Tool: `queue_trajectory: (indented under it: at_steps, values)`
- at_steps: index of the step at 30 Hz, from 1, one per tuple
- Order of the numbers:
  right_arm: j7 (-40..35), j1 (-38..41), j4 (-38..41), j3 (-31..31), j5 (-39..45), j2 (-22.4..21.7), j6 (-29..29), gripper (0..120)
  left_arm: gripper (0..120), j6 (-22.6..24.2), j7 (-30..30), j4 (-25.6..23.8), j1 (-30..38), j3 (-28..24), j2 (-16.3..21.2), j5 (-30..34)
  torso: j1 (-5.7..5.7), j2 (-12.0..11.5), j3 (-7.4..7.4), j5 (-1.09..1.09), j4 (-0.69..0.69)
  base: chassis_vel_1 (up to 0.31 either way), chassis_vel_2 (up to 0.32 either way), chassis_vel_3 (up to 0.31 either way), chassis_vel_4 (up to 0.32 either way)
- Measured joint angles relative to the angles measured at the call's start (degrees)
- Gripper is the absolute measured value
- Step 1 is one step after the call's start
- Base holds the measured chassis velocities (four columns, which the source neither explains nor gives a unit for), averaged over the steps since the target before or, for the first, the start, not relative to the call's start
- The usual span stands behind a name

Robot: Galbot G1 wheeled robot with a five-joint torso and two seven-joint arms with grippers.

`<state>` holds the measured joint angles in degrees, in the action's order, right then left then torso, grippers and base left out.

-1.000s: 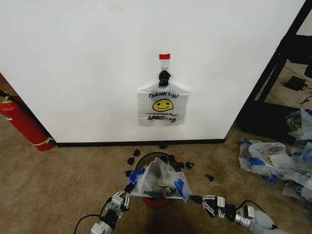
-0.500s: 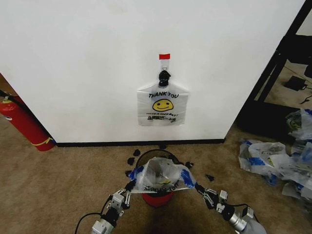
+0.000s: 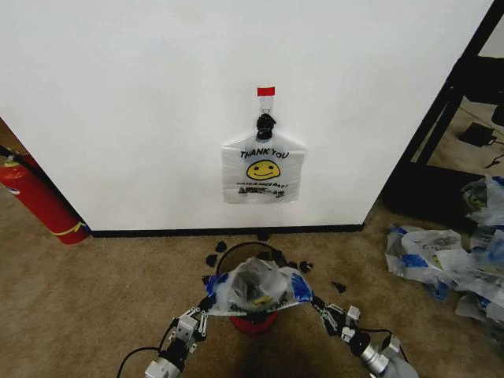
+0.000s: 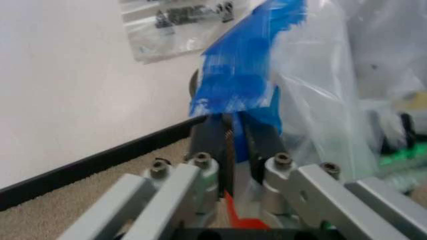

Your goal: Pick up the garbage bag from the wall and place it over the trash bin.

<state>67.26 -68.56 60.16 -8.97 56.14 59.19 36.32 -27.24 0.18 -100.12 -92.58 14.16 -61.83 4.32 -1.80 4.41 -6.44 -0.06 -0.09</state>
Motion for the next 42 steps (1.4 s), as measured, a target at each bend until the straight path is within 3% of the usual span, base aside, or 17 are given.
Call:
queue_trajectory:
  at_steps: [4,7,10,12,17,23,25,27,33,42]
  values:
    - [4.4,1.2,-1.5,-2.5,-2.8,-2.2,-0.6,14,31,1.4,0.0,-0.9,-1.4,1.0,0.5,-3.0,0.0,0.0,0.0,0.0,0.01,0.0,0.0,0.0,0.0]
    - [5.4,1.8,-2.3,-3.3,-3.2,-2.9,-0.9,20,38,1.6,0.1,-1.1,-1.6,1.5,0.6,-3.7,0.0,0.0,0.0,0.01,0.01,0.0,0.0,0.0,0.0]
    - [8.0,2.1,-2.5,-4.4,-2.6,-4.5,-1.8,37,51,1.6,0.3,-1.5,-1.8,2.7,0.7,-5.6,0.0,0.0,0.0,0.0,0.0,0.0,0.0,0.0,0.0]
    - [9.0,1.9,-2.2,-4.6,-2.3,-4.8,-2.2,38,55,1.6,0.3,-1.7,-2.0,3.1,0.9,-6.0,0.0,0.0,0.0,0.01,0.0,0.0,0.0,0.0,0.0]
    - [20.3,-0.2,3.7,-9.2,-1.1,-7.2,-7.4,62,77,-1.5,0.9,-5.3,-5.6,6.6,3.7,-5.8,0.0,0.0,0.0,0.02,0.0,0.0,0.0,0.0,0.0]
    - [21.4,-3.0,13.1,-13.3,1.8,-9.4,-12.2,81,96,-5.6,5.3,-9.5,-8.8,8.7,6.7,-5.0,0.0,0.0,0.0,0.01,0.0,0.0,0.0,0.0,0.0]
    - [21.5,-2.3,13.8,-13.7,2.0,-9.5,-12.4,87,102,-5.7,6.1,-8.7,-7.7,8.4,6.9,-5.2,0.0,0.0,0.0,0.03,0.02,0.0,0.0,0.0,0.0]
    - [21.4,-1.4,13.5,-13.6,1.6,-9.0,-12.3,97,108,-5.5,6.3,-4.9,-4.5,6.8,5.6,-5.2,0.0,0.0,0.0,-0.02,0.01,0.0,0.0,0.0,0.0]
    - [21.3,-1.4,13.2,-11.6,0.3,-7.8,-11.7,100,113,-4.8,3.3,2.8,-0.5,5.3,1.5,-5.3,0.0,0.0,-0.01,0.0,0.0,0.0,0.0,0.0,0.0]
    - [21.1,-1.6,13.3,-11.0,-0.6,-6.8,-11.3,100,113,-1.1,-0.8,6.3,2.7,5.1,-0.2,-3.9,0.0,0.0,0.0,0.03,0.0,0.0,0.0,0.0,0.0]
